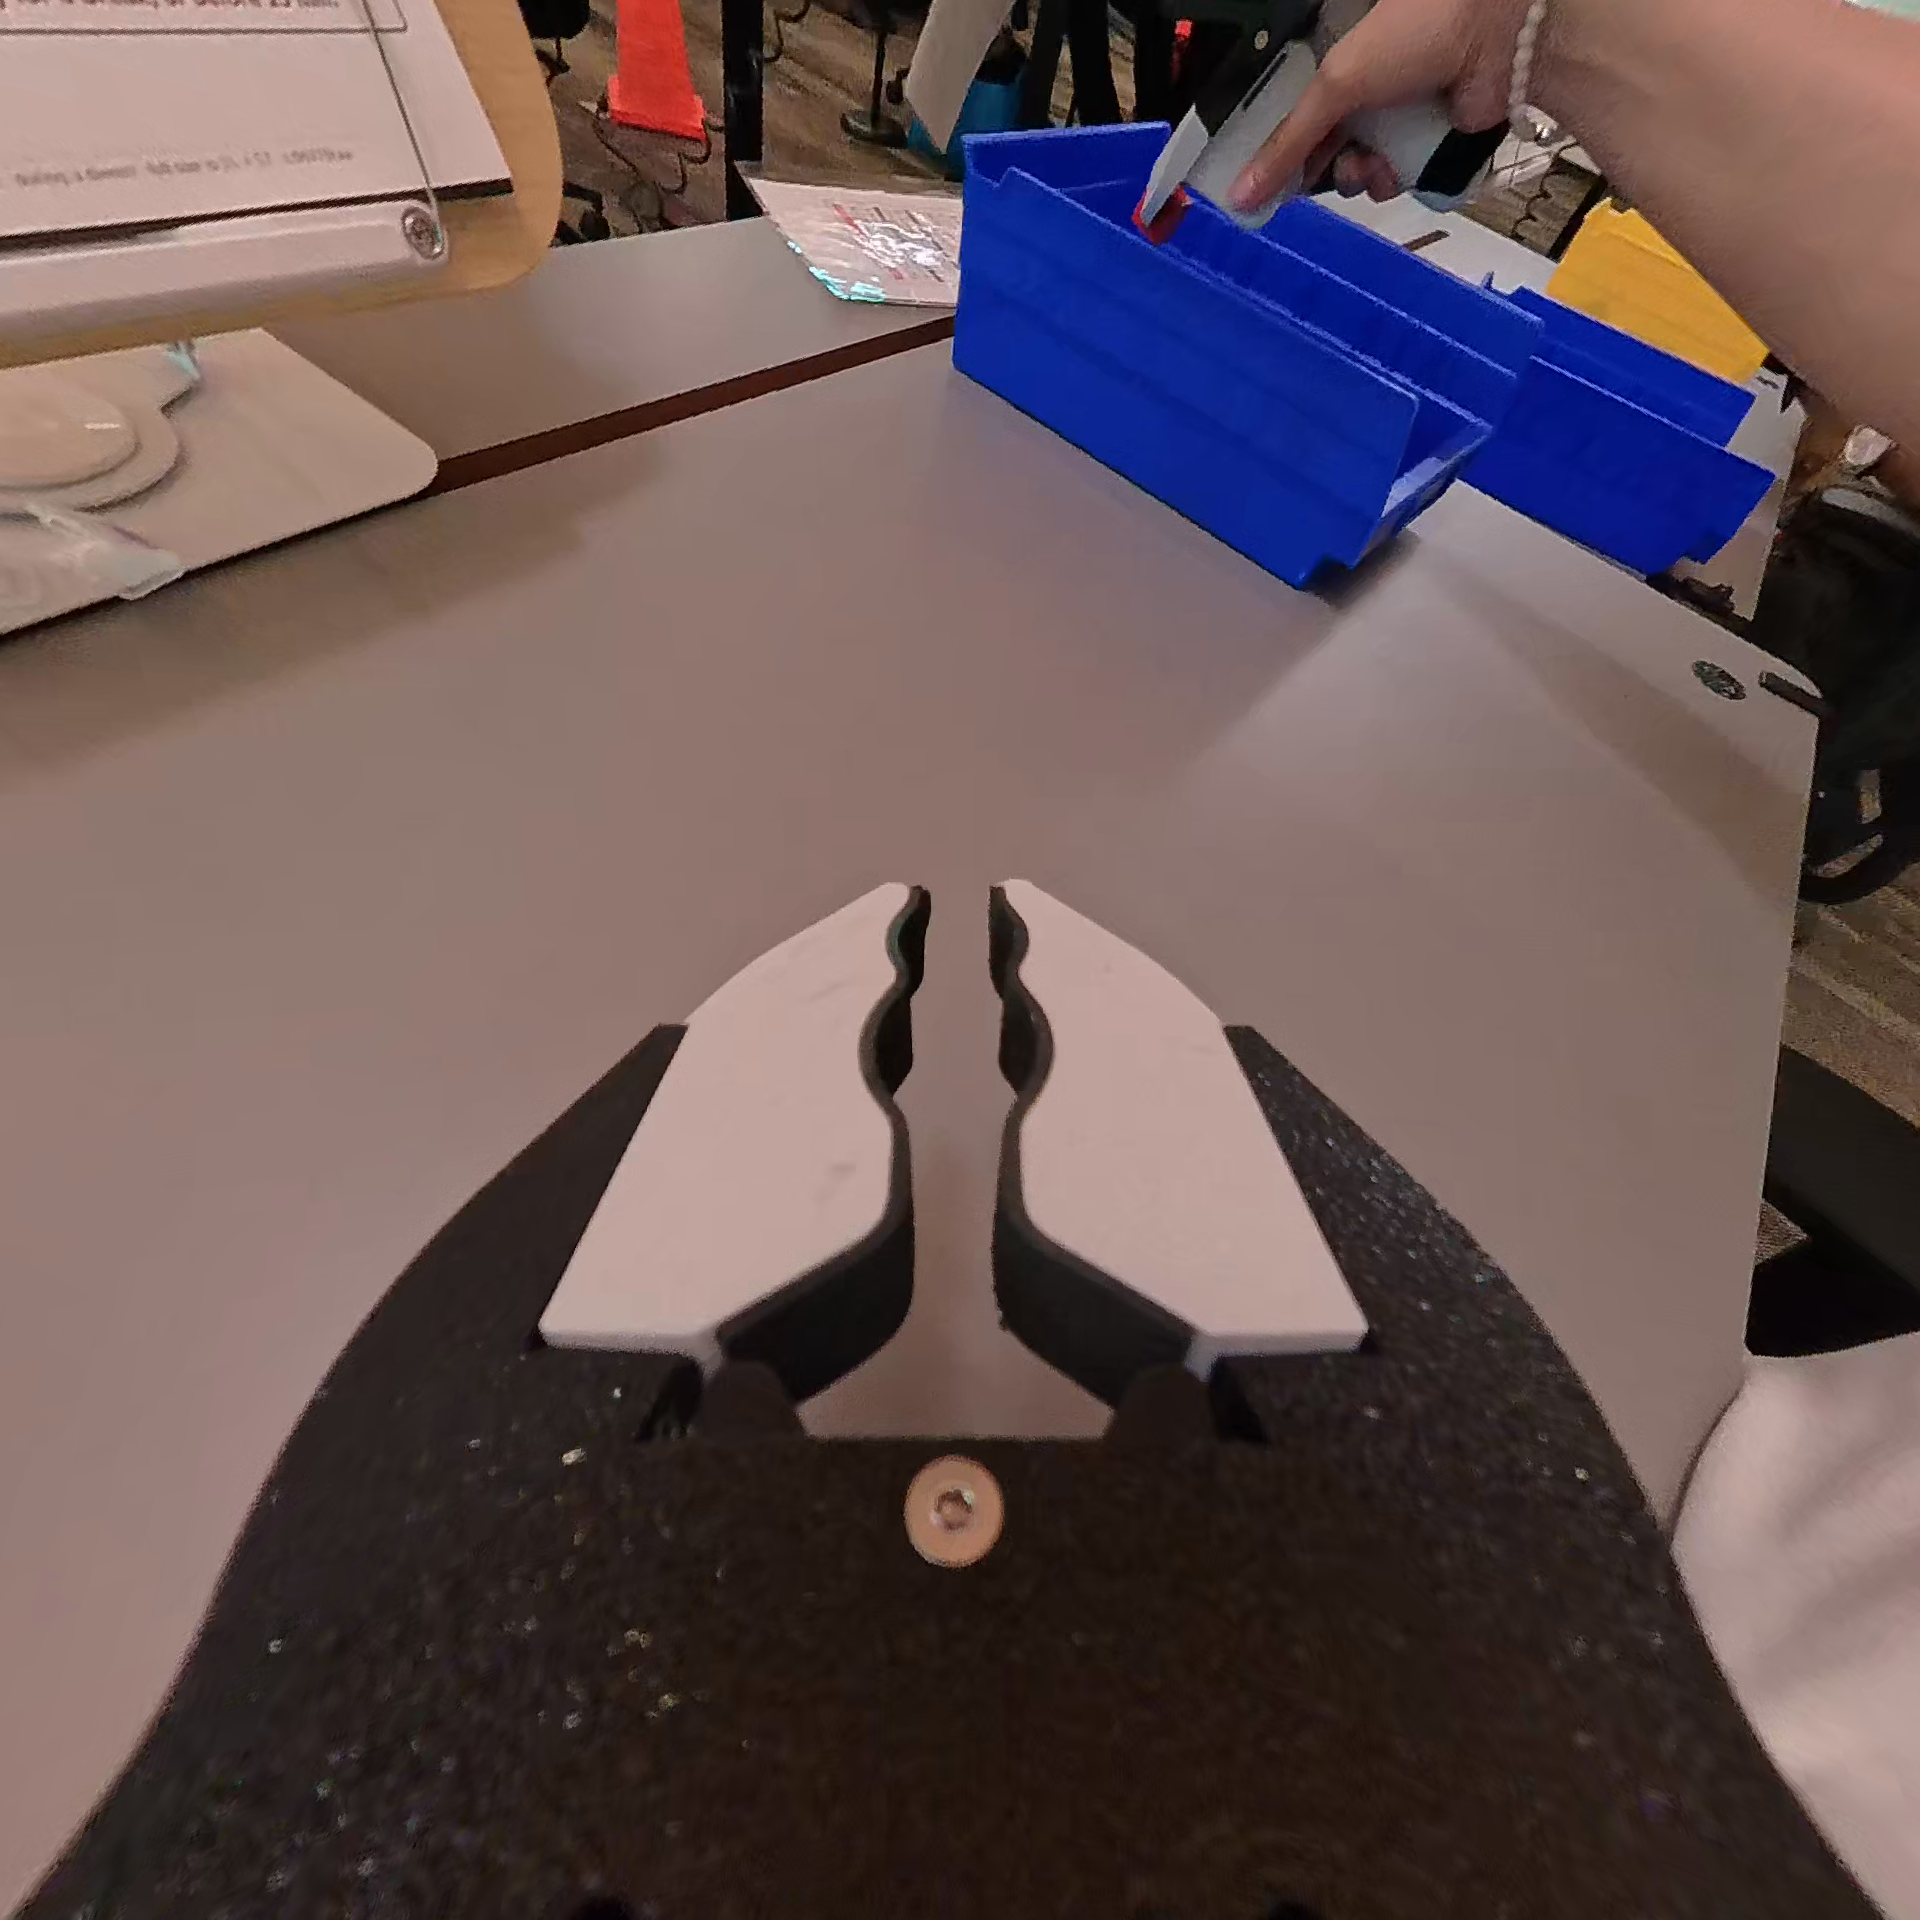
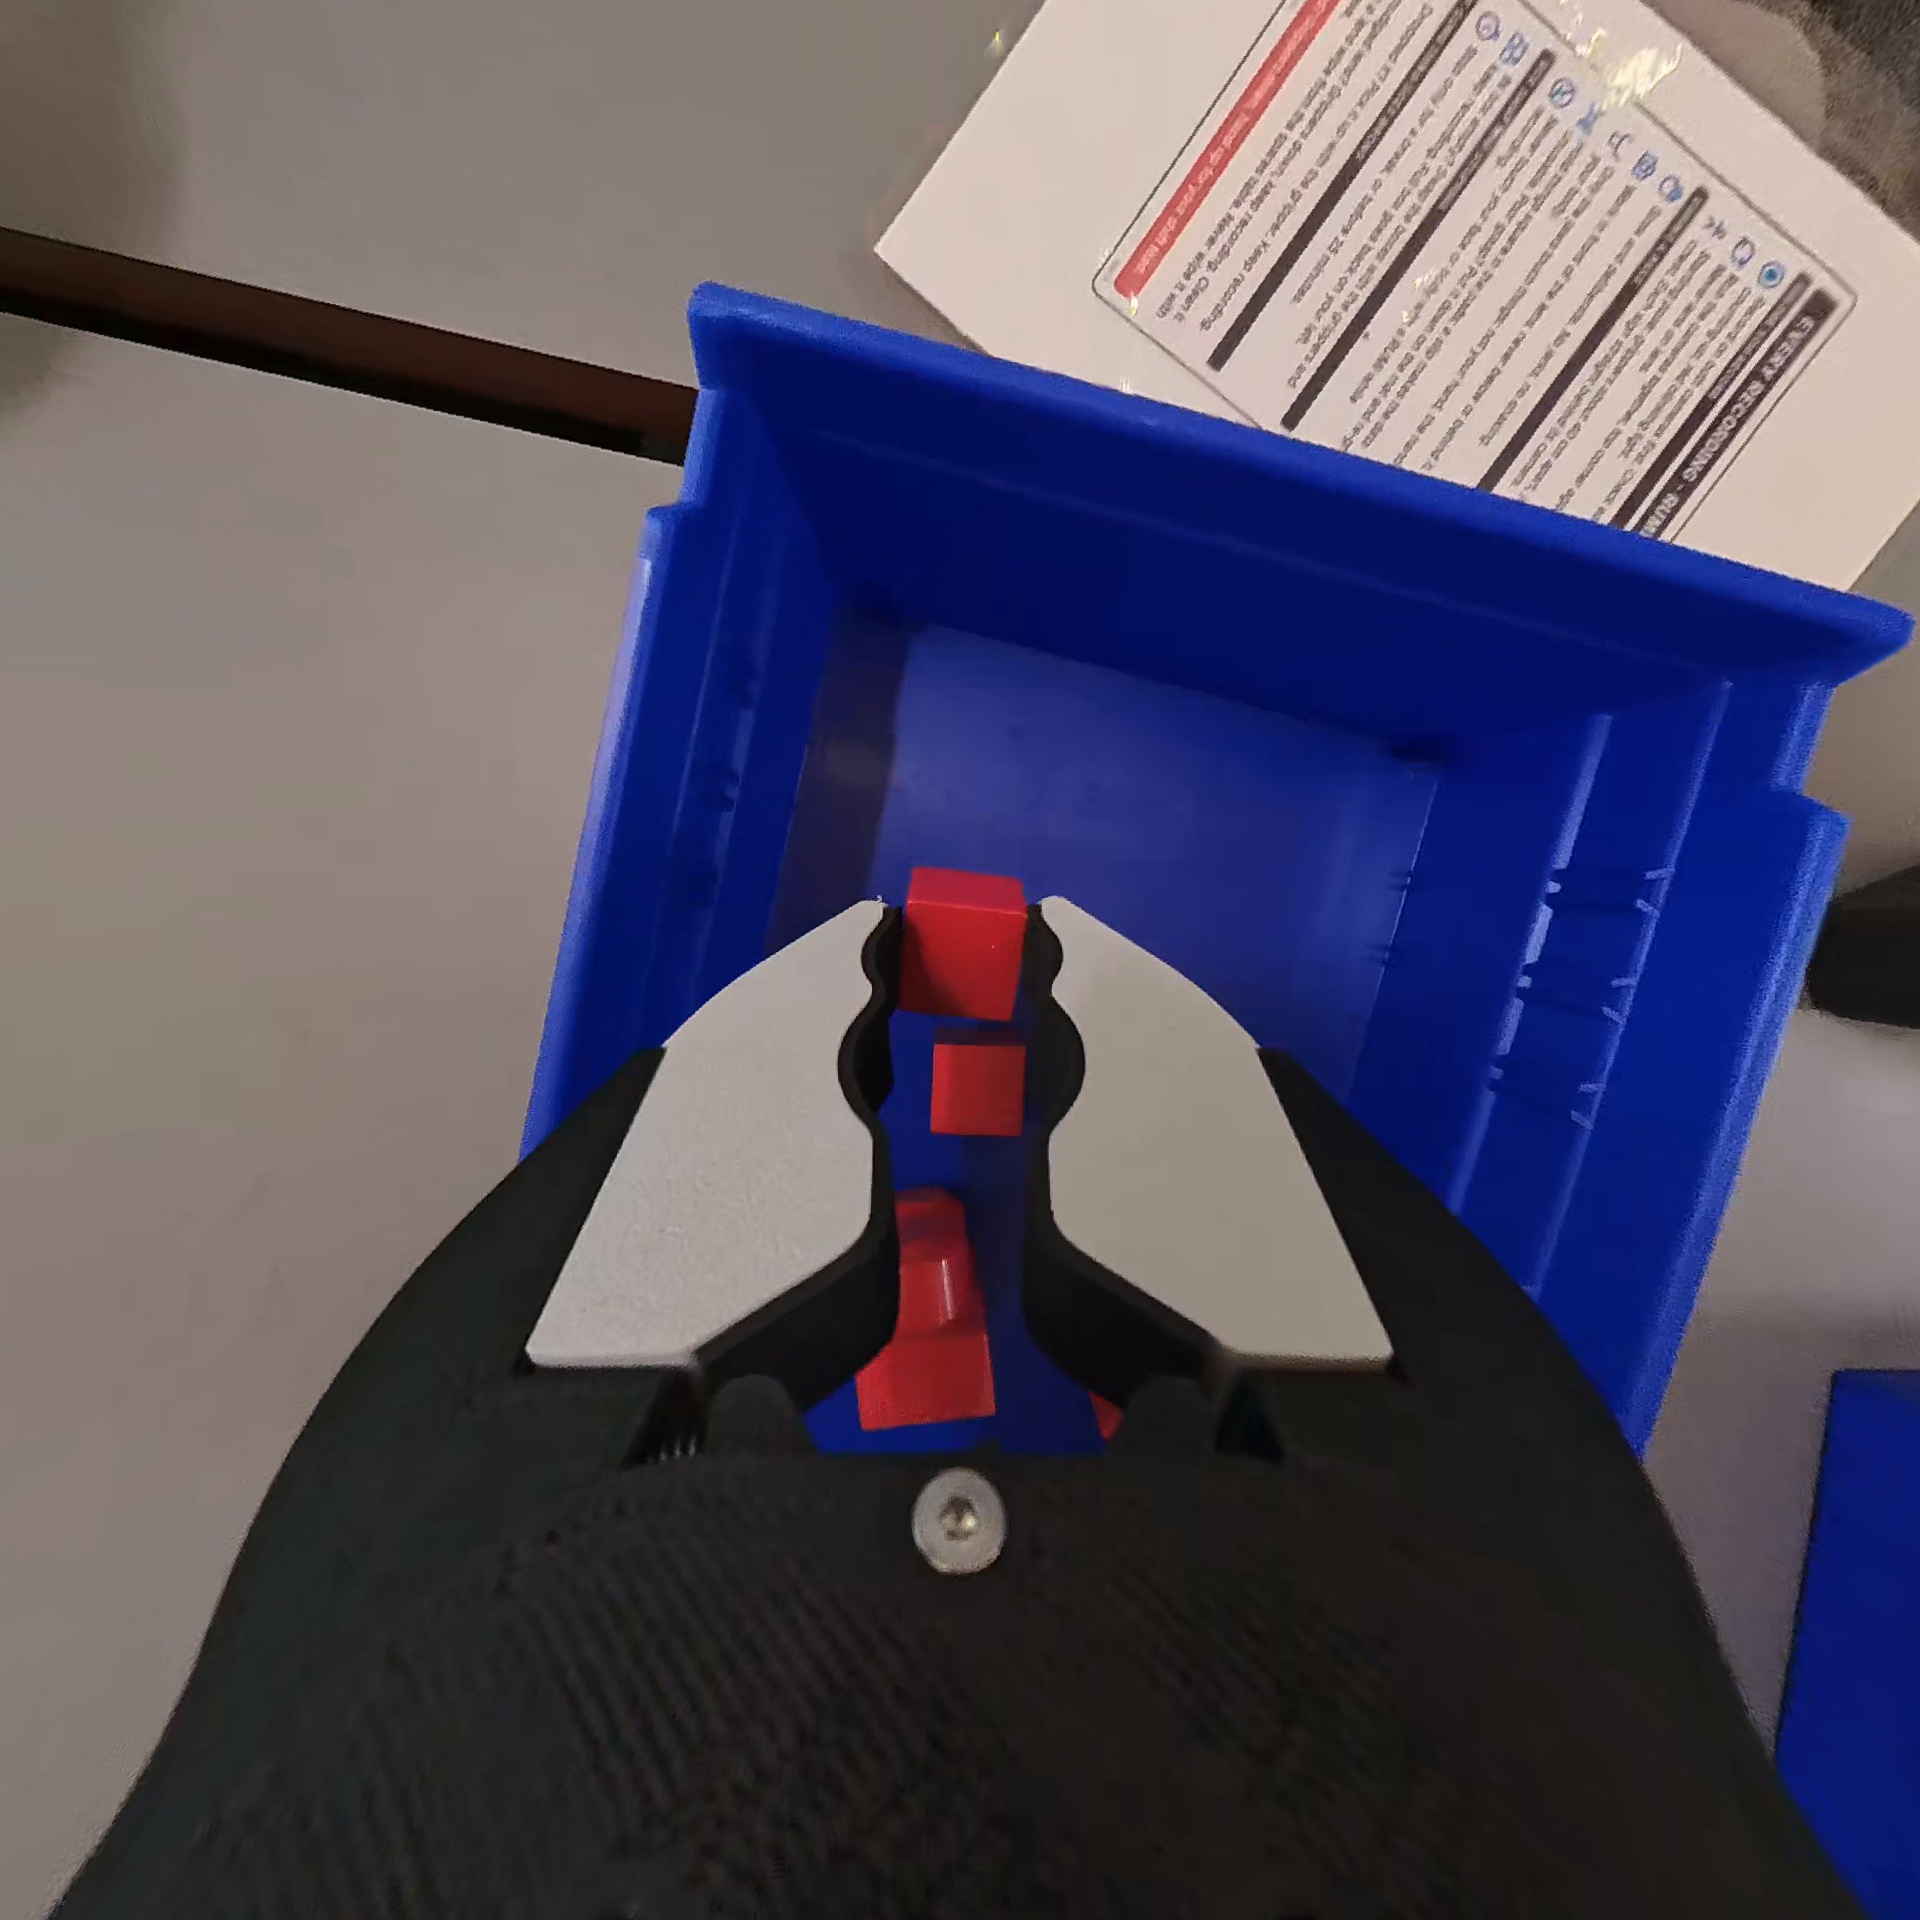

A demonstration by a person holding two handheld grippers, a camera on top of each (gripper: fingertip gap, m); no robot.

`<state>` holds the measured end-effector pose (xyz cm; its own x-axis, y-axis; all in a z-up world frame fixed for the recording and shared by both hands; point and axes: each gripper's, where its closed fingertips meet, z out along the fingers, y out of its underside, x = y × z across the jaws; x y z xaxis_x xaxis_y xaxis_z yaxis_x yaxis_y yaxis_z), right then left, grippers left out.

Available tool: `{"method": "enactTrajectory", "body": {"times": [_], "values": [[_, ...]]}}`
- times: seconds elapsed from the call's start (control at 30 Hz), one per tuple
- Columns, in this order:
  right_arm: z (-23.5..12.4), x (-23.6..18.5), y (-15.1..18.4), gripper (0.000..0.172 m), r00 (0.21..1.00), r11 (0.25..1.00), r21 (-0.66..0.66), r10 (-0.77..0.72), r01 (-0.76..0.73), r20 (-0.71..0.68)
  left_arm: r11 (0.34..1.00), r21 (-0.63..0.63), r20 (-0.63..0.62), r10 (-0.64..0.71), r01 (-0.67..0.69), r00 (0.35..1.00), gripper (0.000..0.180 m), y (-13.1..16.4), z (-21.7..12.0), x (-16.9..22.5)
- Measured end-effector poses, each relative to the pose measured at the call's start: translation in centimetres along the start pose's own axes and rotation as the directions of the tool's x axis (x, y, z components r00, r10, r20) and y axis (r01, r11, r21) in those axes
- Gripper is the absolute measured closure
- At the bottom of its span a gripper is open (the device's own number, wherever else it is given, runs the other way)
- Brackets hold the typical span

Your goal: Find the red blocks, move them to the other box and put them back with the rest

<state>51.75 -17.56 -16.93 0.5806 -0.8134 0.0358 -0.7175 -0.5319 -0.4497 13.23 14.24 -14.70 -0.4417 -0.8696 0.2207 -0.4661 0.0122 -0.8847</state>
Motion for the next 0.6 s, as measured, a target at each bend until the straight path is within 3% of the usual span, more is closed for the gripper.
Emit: {"method": "enactTrajectory", "body": {"times": [0.13,0.23,0.43,0.6], "values": [[1.3,0.0,0.5,0.145,0.999,0.999,-0.024,0.029,-0.029,0.015,0.999,-0.013,0.019,-0.036,0.037,0.999,0.166,0.7,-0.5,-0.7],[0.9,0.2,0.2,0.107,0.999,0.999,0.011,0.044,-0.044,-0.001,0.997,-0.041,0.039,-0.056,0.058,0.998,0.159,1.0,-0.6,-1.3],[-3.0,0.1,-0.1,0.08,1.0,0.988,0.151,-0.011,0.012,-0.009,0.994,-0.093,0.043,-0.059,0.063,0.997,0.144,1.1,0.6,-1.5],[-6.8,-1.5,1.5,0.073,0.997,0.953,0.294,-0.076,0.069,0.012,0.992,-0.112,0.043,-0.055,0.06,0.998,0.127,0.6,2.4,-1.3]]}}
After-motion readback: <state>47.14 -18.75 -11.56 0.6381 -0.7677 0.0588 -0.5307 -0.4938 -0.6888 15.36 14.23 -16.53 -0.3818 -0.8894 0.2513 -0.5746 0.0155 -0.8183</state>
